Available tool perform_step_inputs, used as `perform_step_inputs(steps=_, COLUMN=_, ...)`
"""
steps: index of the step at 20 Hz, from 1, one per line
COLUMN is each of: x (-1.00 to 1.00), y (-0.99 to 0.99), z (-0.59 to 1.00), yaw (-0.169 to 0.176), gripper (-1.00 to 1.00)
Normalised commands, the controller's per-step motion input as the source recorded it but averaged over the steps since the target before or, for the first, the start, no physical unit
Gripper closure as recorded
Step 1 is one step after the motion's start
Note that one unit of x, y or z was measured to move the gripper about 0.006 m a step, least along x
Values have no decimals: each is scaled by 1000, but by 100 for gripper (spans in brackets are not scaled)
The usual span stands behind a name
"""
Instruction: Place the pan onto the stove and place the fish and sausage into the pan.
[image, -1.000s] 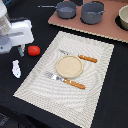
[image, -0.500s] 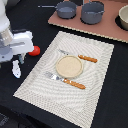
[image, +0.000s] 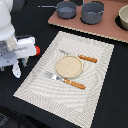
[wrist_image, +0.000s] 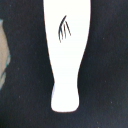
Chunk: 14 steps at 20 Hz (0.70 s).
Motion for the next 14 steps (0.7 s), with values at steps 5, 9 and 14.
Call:
perform_step_inputs(steps=5, x=-70, y=-99, z=-214, yaw=0, gripper=-100)
perform_step_inputs(steps=9, x=-71, y=-84, z=-154, yaw=0, gripper=-100)
perform_step_inputs(steps=14, x=-9, y=-67, z=-136, yaw=1, gripper=100)
